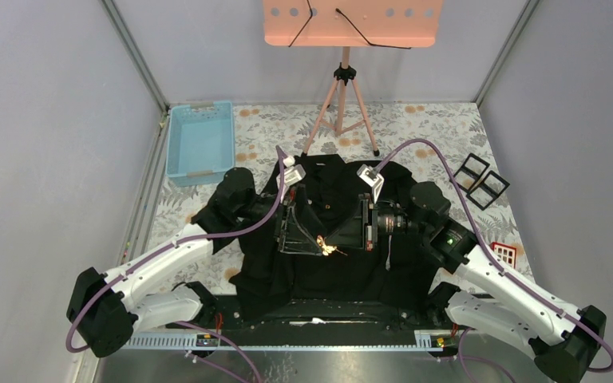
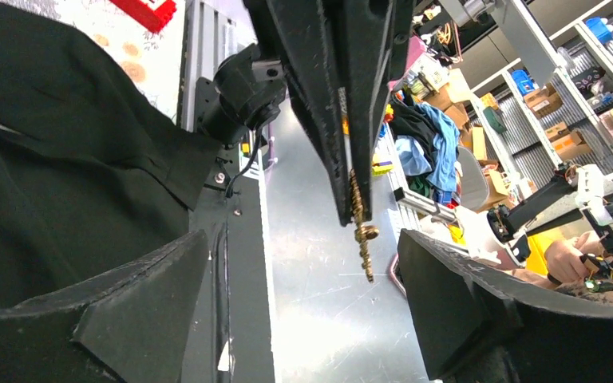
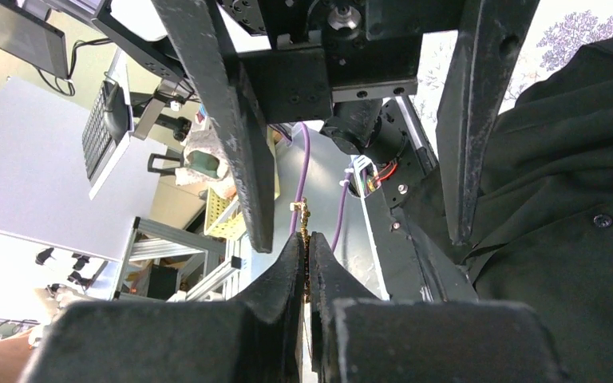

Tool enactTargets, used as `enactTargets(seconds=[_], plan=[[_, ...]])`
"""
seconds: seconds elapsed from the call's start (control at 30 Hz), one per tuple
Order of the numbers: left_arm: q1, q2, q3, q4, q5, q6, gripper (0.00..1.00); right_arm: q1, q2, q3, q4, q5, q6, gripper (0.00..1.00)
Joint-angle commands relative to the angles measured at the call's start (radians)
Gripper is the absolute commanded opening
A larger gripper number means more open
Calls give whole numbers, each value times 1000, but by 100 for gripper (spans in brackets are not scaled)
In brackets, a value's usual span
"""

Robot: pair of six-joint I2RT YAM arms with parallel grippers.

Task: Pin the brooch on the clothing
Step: Adjust the brooch.

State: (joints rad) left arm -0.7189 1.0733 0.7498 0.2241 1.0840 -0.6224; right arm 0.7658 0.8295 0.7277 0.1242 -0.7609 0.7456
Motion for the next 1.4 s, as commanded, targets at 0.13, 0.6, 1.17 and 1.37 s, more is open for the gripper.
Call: enactTargets(seconds=[0.13,0.6,1.17,1.37], plan=[[10,-23,-5,140,-13,-34,89,8,-2,6,19,3,-22,0],[11,3,7,84,0,-11,63,7,-21,27,-54,73,-76,0],[6,36,3,108,-6,-42,17,8,-31,26,-64,114,-94,0],[8,25,3,97,-43,-34,0,8,-39,26,-89,166,-114,20]])
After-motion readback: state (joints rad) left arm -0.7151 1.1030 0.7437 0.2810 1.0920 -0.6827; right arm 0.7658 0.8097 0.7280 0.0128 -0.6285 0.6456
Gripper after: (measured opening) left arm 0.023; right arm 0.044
